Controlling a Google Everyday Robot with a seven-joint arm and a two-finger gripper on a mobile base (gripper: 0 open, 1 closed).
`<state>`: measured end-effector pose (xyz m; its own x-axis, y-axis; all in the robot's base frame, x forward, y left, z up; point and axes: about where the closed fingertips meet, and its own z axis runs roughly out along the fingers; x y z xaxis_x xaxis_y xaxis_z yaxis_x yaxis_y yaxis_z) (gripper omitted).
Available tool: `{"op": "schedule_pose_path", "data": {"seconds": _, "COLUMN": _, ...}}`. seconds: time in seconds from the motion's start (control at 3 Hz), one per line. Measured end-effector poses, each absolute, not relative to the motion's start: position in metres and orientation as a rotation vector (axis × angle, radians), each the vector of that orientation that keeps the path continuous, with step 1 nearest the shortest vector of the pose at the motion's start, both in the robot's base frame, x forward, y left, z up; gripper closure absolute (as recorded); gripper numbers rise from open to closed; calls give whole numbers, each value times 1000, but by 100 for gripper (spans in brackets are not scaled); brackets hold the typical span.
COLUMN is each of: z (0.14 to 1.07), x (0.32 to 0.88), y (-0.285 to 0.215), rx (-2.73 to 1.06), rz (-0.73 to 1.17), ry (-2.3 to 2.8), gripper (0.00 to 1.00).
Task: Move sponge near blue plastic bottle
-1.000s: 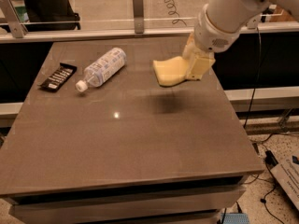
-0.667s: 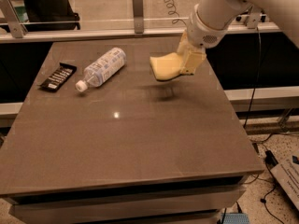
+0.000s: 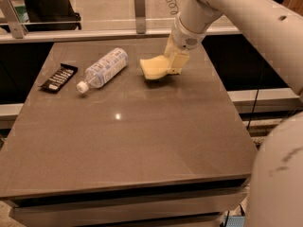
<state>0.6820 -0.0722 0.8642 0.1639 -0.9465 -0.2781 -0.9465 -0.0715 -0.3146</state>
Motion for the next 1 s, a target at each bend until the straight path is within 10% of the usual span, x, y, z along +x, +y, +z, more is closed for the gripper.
{"op": "schedule_pose_path", "data": {"seconds": 1.0, "z": 852, "x": 716, "y": -4, "rx": -2072, "rz": 84, "ry": 1696, "gripper": 100}}
